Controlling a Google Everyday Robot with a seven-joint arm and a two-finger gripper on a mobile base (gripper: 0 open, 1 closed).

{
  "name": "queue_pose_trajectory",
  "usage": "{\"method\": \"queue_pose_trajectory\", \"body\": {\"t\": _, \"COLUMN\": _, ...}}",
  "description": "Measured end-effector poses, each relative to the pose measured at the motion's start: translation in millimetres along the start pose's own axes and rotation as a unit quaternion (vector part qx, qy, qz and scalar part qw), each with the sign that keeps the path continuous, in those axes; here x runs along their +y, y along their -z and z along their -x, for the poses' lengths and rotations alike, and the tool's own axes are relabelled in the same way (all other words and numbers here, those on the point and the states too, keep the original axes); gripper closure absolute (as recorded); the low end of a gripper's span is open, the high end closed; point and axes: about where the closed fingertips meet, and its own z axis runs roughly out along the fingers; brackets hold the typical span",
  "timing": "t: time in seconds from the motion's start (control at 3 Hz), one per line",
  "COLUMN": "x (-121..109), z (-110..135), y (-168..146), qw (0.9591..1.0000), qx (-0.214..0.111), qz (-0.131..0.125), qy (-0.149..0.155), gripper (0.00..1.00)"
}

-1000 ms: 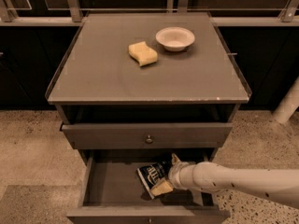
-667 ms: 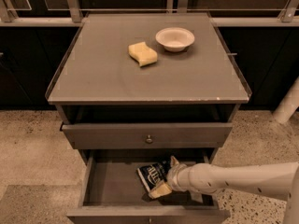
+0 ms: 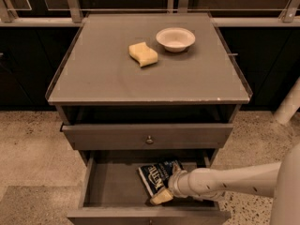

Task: Pick blue chip bag from middle drawer and place on counter

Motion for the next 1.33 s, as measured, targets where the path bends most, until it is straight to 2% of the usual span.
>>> {"method": "queue_pose_trajectory", "body": {"t": 0.33, "x": 0.1, "z": -0.7, "y": -0.2, "qw": 1.0000, "qx": 0.001, "qz": 0.000, "qy": -0.001, "gripper": 0.18}}
{"method": "queue_pose_trajectory", "body": {"t": 1.33, "x": 0.2, "z": -0.6, "y": -0.3, "qw": 1.0000, "qx": 0.001, "qz": 0.000, "qy": -0.001, "gripper": 0.87}}
